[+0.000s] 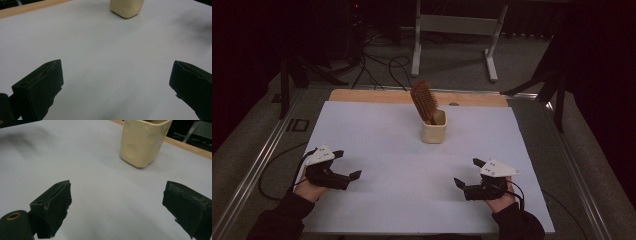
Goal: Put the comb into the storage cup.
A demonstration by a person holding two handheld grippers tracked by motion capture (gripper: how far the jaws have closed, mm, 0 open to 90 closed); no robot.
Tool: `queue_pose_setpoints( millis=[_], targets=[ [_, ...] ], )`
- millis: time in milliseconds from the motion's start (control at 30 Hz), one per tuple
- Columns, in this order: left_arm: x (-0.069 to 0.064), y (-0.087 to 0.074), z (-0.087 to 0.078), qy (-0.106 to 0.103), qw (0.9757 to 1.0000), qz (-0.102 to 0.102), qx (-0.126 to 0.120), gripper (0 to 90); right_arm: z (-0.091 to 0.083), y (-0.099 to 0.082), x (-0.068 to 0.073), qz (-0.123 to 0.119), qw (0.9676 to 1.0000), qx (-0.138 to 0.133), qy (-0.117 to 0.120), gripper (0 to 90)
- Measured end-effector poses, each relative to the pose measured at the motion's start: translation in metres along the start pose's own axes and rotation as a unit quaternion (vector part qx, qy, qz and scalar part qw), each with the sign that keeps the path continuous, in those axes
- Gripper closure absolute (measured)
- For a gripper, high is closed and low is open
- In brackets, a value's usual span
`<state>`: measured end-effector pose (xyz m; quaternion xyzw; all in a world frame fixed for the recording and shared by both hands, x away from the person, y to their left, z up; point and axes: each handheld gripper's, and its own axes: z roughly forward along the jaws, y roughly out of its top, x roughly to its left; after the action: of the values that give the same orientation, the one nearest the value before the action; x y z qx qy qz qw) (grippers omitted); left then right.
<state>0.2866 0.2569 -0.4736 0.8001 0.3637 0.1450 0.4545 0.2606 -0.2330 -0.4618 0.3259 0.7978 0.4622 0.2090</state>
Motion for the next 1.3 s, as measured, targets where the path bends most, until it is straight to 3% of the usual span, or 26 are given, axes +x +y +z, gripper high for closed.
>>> queue_pose_setpoints(
  millis=[333,667,867,1300],
  targets=[
    [0.004,-0.024,-0.007,0.016,0.9998,-0.005,0.009,0.0,0.002,-0.010,-0.005,0.001,1.0000,0.006,0.006,8.2],
    [0.009,-0.041,-0.011,0.032,0.9992,-0.014,0.018,0.0,0.003,-0.031,-0.022,0.010,0.9998,0.007,0.014,8.3],
    [0.010,-0.046,-0.014,0.036,0.9991,-0.020,0.011,0.0,0.006,-0.036,-0.029,0.014,0.9998,0.011,0.007,8.2],
    [0.010,-0.046,-0.017,0.060,0.9980,-0.017,-0.006,0.0,0.014,-0.033,-0.023,-0.004,0.9997,0.018,0.013,8.2]
  ],
)
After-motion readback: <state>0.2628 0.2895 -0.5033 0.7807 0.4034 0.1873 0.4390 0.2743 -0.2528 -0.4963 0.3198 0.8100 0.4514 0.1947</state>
